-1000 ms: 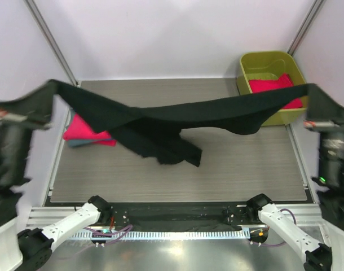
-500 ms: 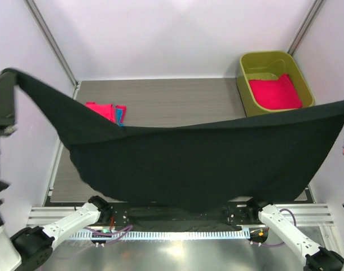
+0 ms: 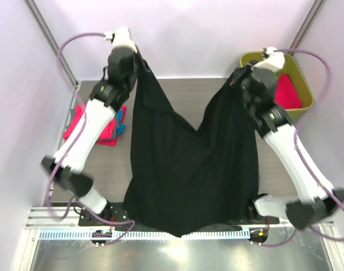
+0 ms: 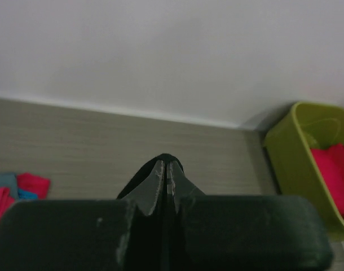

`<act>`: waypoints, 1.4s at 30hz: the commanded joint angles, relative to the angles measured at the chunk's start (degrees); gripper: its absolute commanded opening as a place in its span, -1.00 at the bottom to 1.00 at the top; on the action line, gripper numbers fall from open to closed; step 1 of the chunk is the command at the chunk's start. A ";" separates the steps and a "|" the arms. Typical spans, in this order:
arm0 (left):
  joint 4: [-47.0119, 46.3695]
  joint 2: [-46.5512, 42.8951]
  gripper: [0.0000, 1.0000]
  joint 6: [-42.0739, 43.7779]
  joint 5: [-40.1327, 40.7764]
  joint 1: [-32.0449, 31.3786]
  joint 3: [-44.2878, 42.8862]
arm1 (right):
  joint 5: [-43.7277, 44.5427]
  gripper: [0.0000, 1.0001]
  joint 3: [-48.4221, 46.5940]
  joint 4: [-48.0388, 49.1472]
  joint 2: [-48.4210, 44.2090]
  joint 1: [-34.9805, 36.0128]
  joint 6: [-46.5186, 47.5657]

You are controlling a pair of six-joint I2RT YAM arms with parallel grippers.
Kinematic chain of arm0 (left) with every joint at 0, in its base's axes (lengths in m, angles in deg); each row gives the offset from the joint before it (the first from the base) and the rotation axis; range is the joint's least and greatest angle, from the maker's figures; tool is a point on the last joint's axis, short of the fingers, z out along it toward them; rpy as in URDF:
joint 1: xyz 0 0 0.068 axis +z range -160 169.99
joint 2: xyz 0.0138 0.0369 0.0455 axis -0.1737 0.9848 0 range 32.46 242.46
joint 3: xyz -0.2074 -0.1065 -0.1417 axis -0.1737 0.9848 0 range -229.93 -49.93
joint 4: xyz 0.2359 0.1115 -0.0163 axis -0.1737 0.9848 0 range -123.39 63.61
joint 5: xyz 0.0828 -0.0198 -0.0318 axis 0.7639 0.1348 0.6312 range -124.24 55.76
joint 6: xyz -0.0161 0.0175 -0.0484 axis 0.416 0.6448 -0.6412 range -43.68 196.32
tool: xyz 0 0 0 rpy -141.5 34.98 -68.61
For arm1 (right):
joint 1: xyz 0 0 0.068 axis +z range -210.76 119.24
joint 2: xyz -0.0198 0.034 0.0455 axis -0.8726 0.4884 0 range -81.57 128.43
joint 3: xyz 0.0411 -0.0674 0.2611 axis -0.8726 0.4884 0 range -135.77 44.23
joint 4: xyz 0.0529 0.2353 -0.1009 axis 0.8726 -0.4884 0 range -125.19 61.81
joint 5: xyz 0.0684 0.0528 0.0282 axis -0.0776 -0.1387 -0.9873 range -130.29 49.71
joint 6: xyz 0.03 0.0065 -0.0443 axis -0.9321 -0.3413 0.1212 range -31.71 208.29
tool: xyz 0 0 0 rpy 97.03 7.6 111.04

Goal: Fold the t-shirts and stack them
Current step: Flatten the tshirt out

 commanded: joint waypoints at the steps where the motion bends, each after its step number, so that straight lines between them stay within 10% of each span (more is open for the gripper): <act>1: 3.14 4.83 -1.00 -4.72 -6.65 7.29 -16.34 | -7.88 -0.98 -9.23 3.79 5.06 -6.73 -5.26; 7: 1.07 8.36 -1.00 -10.87 -19.34 15.73 -35.80 | -20.94 -0.98 -31.98 -0.51 12.55 -16.86 -14.41; 15: -9.24 9.23 -0.99 -18.97 -28.58 21.28 -29.77 | -35.53 -0.98 -32.93 -1.58 18.45 -23.80 -21.27; 24: -16.09 5.13 -0.99 -21.43 -37.72 20.93 -4.39 | -42.05 -0.98 -6.84 10.55 15.64 -27.15 -25.05; 42: -22.60 -28.63 -0.99 -26.87 -28.76 15.21 56.70 | -41.97 -0.98 41.76 19.08 3.70 -28.12 -22.07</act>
